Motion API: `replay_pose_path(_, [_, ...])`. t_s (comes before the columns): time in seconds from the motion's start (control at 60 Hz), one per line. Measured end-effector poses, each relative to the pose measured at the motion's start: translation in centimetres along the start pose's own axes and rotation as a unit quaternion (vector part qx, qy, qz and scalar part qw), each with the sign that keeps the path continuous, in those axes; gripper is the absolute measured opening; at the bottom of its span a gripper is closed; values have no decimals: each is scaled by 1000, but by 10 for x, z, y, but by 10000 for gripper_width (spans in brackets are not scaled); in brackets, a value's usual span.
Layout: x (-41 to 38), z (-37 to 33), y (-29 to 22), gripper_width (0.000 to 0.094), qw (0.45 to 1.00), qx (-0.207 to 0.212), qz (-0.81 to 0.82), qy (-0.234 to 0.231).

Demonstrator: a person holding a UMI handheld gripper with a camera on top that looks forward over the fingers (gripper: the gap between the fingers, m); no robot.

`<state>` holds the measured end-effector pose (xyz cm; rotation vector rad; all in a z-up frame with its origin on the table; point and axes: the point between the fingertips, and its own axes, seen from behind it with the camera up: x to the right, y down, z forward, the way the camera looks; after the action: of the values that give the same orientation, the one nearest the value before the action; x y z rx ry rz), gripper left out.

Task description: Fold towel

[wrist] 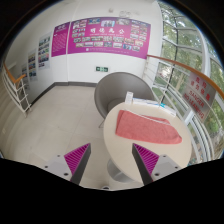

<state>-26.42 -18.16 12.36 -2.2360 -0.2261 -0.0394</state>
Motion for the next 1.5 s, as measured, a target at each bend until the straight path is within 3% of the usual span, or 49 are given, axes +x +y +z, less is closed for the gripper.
replay_pose_path(0.25, [57, 171, -58, 862, 999, 18, 34, 29])
replay_pose_path(0.417, [74, 255, -52, 844, 998, -18, 32, 42])
replay_pose_path(0.483, [70, 274, -38, 794, 998, -33, 21, 45])
replay_pose_path(0.533, [69, 278, -42, 680, 999, -17, 27, 43])
replay_pose_path(0.683, [72, 277, -40, 110, 998, -19, 3, 55])
replay_pose_path(0.783, [73, 276, -40, 61, 998, -27, -4, 61])
replay_pose_path(0.917, [48, 267, -52, 50, 999, -32, 31, 17])
replay_pose_path(1.083, [1, 200, -123, 51, 994, 16, 91, -66])
replay_pose_path(1.2, [30, 177, -157, 50, 989, 49, 118, -71])
replay_pose_path(1.317, [87, 188, -142, 71, 990, 34, 132, -43])
replay_pose_path(1.367, [119, 197, -120, 172, 991, 15, 129, -22])
replay_pose_path(1.5, [215, 205, -68, 555, 993, -22, 92, 65])
